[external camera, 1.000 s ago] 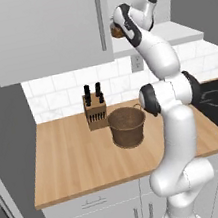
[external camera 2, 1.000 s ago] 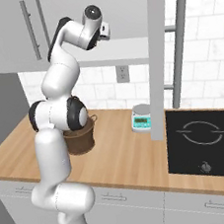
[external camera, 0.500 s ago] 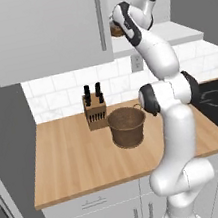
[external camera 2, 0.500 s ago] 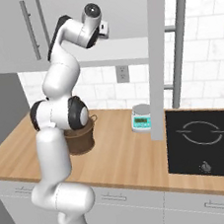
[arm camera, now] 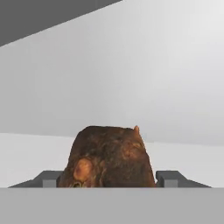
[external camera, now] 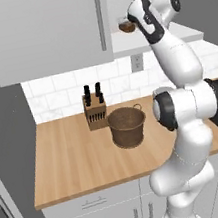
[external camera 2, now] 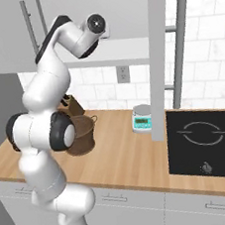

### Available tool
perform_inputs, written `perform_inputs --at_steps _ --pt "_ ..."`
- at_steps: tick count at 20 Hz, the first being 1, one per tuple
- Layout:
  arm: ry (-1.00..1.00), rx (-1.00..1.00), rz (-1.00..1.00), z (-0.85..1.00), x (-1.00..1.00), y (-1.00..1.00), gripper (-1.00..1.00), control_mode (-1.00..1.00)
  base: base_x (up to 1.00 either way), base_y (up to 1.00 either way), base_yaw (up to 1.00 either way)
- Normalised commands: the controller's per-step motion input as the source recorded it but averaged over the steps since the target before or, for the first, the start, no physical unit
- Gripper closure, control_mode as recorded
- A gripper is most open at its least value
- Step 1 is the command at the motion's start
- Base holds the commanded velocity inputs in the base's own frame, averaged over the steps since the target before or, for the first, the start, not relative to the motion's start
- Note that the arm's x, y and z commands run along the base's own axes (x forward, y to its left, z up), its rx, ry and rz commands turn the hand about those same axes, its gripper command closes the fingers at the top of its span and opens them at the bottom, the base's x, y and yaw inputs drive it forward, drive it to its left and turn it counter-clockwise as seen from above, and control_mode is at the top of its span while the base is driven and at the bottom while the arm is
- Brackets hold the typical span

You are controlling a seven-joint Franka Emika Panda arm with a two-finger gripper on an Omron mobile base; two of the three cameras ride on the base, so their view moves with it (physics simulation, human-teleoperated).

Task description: Open the cabinet, pick up the bread from the cabinet and place it in the basket. Then move the basket to the dining counter.

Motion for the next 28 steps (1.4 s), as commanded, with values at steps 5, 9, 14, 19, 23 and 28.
perform_inputs --at_steps 5,9,14,19,23,28 --pt "-0.05 0.06 -0.03 0.18 -1.0 -0.11 1.0 -1.0 0.0 0.0 0.0" --pt "0.0 0.13 -0.04 0.53 -1.0 -0.41 1.0 -1.0 0.0 0.0 0.0" --pt "0.09 0.1 -0.04 0.29 -1.0 -0.22 1.0 -1.0 0.0 0.0 0.0" --pt "0.3 0.04 -0.03 0.17 -1.0 0.0 1.0 -1.0 0.0 0.0 0.0" --pt "0.28 0.0 -0.02 0.06 -1.0 0.0 1.0 -1.0 0.0 0.0 0.0" --pt "0.18 0.02 -0.05 -0.06 -1.0 0.01 1.0 -1.0 0.0 0.0 0.0"
